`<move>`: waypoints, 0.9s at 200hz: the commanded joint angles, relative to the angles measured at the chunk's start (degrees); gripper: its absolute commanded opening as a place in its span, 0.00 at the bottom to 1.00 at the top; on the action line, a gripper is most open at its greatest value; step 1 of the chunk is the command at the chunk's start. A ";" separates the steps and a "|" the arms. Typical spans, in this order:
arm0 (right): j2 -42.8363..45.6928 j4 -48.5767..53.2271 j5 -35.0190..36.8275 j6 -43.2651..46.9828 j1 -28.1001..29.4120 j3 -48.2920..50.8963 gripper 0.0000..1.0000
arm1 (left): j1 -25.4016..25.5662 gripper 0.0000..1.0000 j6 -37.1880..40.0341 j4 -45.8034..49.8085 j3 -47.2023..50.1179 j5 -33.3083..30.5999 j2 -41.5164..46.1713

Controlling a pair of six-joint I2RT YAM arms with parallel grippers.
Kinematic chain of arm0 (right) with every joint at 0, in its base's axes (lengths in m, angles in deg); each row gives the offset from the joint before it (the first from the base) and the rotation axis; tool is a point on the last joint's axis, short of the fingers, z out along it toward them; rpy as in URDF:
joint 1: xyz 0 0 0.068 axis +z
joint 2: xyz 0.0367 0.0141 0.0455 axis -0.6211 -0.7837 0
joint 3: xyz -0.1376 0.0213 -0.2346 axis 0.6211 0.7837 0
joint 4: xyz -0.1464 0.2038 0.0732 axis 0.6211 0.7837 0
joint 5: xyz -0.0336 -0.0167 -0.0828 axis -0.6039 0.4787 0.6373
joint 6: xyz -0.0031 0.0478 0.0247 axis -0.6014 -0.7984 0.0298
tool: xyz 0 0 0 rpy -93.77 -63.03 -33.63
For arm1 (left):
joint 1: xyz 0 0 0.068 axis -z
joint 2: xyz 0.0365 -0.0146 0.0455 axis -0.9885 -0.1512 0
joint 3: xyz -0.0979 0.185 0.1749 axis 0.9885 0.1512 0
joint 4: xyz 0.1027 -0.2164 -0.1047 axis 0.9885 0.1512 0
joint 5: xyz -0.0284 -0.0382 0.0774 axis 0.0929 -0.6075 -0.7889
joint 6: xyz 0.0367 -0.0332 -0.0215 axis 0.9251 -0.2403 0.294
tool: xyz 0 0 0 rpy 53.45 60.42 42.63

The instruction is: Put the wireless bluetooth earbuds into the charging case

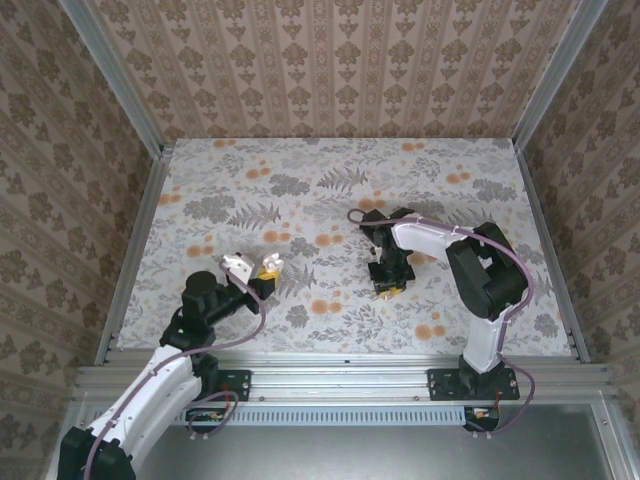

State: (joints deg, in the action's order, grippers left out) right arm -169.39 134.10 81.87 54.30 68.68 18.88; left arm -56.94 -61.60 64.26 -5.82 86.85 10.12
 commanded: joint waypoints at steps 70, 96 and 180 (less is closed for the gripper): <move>6.94 -8.84 -0.10 -4.16 1.42 -0.21 0.23 | 0.30 0.00 0.06 -2.62 -0.59 -1.00 -3.44; 6.94 -11.85 -0.37 -4.83 2.36 -0.50 0.22 | 0.27 0.00 0.08 -3.99 -0.54 -1.00 -5.21; 7.52 -27.74 -4.77 -7.55 4.83 0.32 0.22 | 0.35 0.00 0.54 -11.33 2.27 -2.87 -7.75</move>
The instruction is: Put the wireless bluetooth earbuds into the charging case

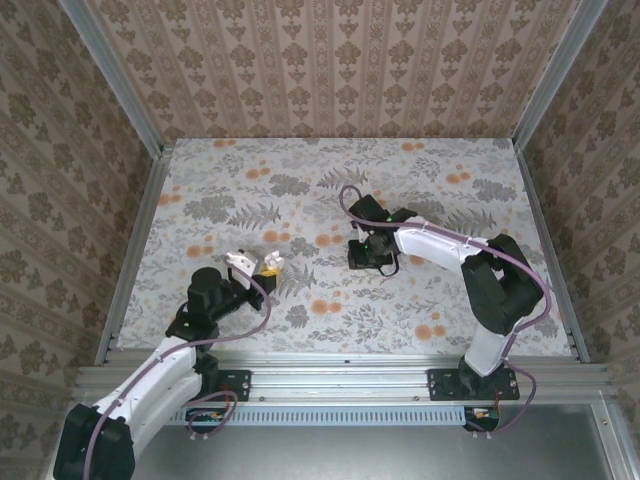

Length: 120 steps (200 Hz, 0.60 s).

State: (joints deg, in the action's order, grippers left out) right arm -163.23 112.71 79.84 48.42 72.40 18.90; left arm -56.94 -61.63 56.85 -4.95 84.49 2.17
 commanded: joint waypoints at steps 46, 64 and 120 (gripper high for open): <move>0.62 -11.39 -5.83 -2.44 3.66 -1.13 0.21 | 0.47 0.00 2.39 -2.81 3.56 -1.65 5.67; 0.35 -13.57 -6.82 -2.90 4.38 -1.47 0.21 | 0.46 0.00 2.33 -2.11 4.77 -2.23 8.48; 0.79 -21.55 -9.29 -4.25 7.02 -1.89 0.21 | 0.36 0.00 2.50 0.96 6.28 -2.93 13.34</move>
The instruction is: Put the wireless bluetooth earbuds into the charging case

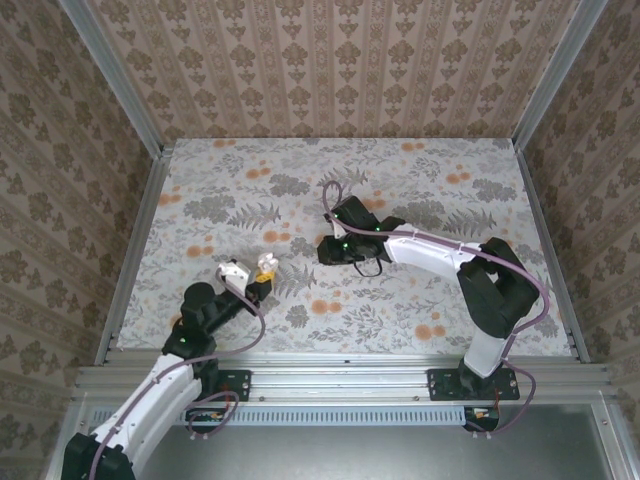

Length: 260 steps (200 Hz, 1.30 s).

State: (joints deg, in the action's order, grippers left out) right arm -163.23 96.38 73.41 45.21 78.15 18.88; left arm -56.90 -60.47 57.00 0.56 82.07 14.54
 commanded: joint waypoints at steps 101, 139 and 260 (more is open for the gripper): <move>3.21 -11.06 -6.11 3.44 5.47 -5.83 0.21 | 0.38 0.00 2.04 -0.25 0.51 0.19 0.37; 3.85 -12.73 -6.46 3.72 6.78 -6.65 0.22 | 0.36 0.00 2.16 -0.14 0.46 0.22 0.52; 2.83 -12.96 -7.10 5.71 9.95 -8.08 0.22 | 0.23 0.00 2.21 0.37 -0.05 -0.08 1.75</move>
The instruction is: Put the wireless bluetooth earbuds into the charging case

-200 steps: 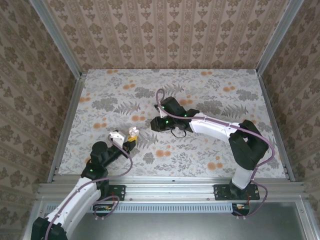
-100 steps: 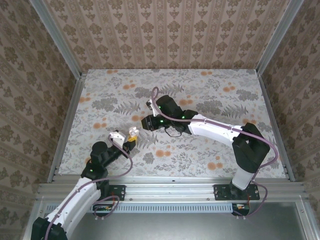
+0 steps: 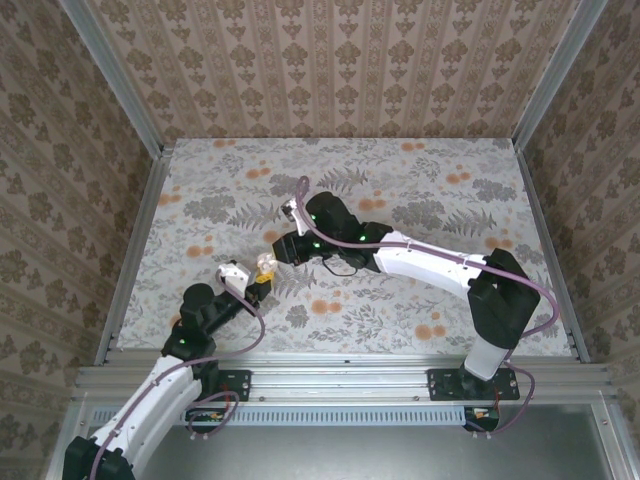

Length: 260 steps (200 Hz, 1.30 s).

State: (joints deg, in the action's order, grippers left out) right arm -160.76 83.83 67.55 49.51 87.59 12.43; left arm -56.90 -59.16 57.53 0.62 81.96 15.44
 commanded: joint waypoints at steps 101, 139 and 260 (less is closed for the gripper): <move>-1.86 2.19 -0.87 3.93 2.11 -3.38 0.22 | 0.30 0.00 1.06 -0.08 -0.43 -0.58 1.80; -1.83 3.52 0.91 4.89 2.64 -3.50 0.22 | 0.21 0.00 1.15 0.03 -0.83 -0.57 1.77; -2.97 3.07 4.32 4.98 2.83 -3.89 0.22 | 0.24 0.00 0.91 -0.31 -1.12 -0.15 1.97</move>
State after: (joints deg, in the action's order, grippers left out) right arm -162.20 87.29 70.70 53.62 90.06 10.68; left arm -56.90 -59.03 57.55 0.60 81.69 16.51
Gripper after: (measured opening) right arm 0.222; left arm 0.189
